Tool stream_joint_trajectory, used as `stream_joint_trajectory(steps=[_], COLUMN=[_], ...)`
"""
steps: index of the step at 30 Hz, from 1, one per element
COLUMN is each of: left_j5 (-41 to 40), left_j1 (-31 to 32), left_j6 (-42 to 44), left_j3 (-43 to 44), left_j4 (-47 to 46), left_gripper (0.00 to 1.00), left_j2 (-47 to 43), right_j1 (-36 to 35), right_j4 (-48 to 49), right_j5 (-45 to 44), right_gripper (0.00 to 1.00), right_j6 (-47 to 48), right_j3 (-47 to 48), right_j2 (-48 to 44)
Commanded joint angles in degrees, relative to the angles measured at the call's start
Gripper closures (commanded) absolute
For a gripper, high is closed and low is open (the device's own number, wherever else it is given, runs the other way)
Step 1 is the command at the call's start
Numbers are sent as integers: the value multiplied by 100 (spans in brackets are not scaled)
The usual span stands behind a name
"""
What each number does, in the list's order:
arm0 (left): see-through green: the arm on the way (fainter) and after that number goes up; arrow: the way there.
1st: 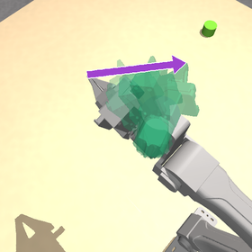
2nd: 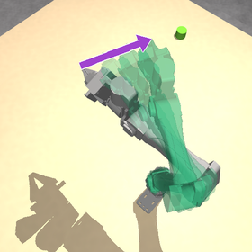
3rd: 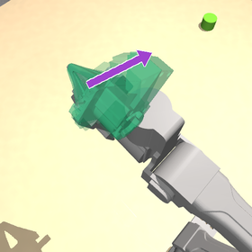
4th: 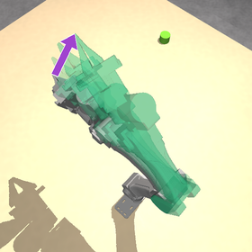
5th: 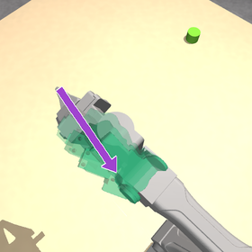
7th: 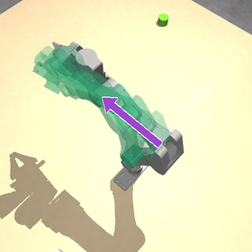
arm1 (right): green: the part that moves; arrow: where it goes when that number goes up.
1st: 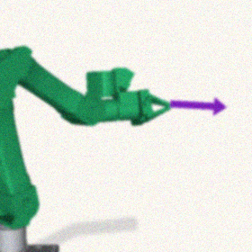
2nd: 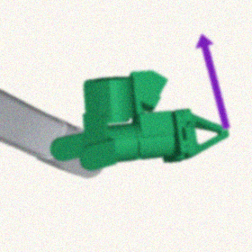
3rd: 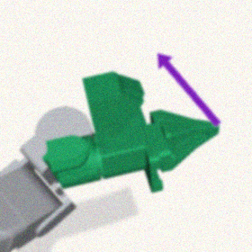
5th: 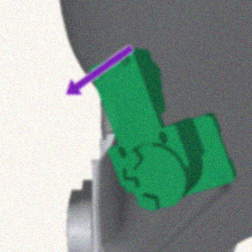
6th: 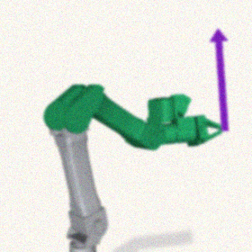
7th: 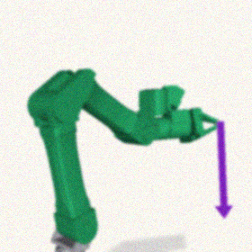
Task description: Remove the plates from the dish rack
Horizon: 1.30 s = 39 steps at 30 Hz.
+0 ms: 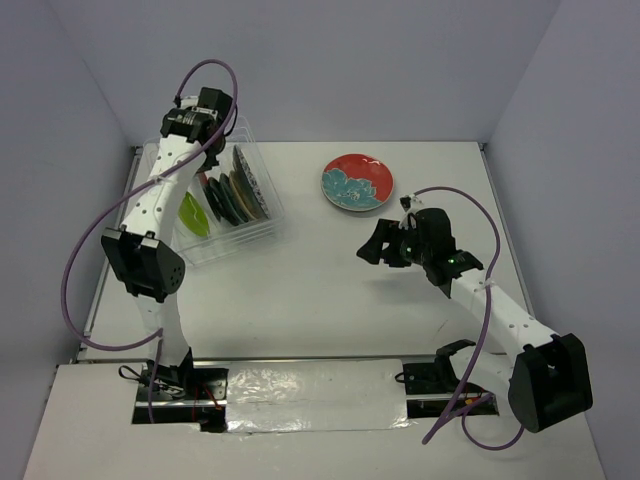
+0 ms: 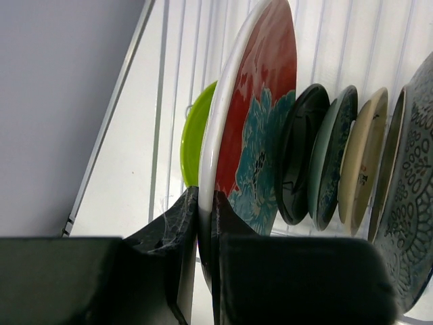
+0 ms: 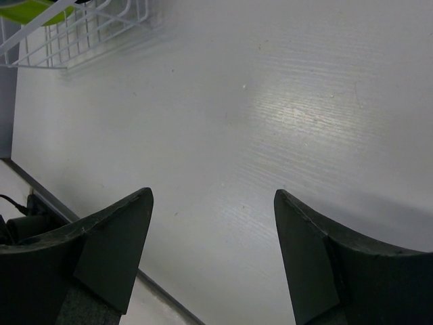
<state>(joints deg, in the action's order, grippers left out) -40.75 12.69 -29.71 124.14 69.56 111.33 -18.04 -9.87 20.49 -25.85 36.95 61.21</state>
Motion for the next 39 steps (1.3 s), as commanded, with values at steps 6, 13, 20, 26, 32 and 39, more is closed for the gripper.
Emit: stream_joint_trajectory(steps=[6, 13, 20, 26, 32, 39], left_j5=[-1180, -1076, 2707, 5567, 6948, 7327], left_j1=[6, 6, 6, 6, 6, 6], left_j6=[290, 703, 881, -383, -1387, -1907], left_j3=[532, 288, -2539, -5220, -6216, -6745], left_j4=[75, -468, -2840, -5079, -6575, -7387], left_gripper=[100, 100, 100, 100, 100, 100], left_j2=[-821, -1903, -4837, -6419, -6650, -6721], right_j1=[-50, -50, -225, -1067, -1491, -1615], right_j4=[406, 986, 4122, 2325, 1662, 1462], right_j5=[394, 1034, 2714, 924, 51, -334], right_gripper=[21, 21, 20, 14, 11, 13], right_j6=[-34, -569, -2134, -1073, -527, -281], right_j3=[-30, -179, -576, 786, 1324, 1307], right_j2=[-65, -170, -549, -611, -101, 84])
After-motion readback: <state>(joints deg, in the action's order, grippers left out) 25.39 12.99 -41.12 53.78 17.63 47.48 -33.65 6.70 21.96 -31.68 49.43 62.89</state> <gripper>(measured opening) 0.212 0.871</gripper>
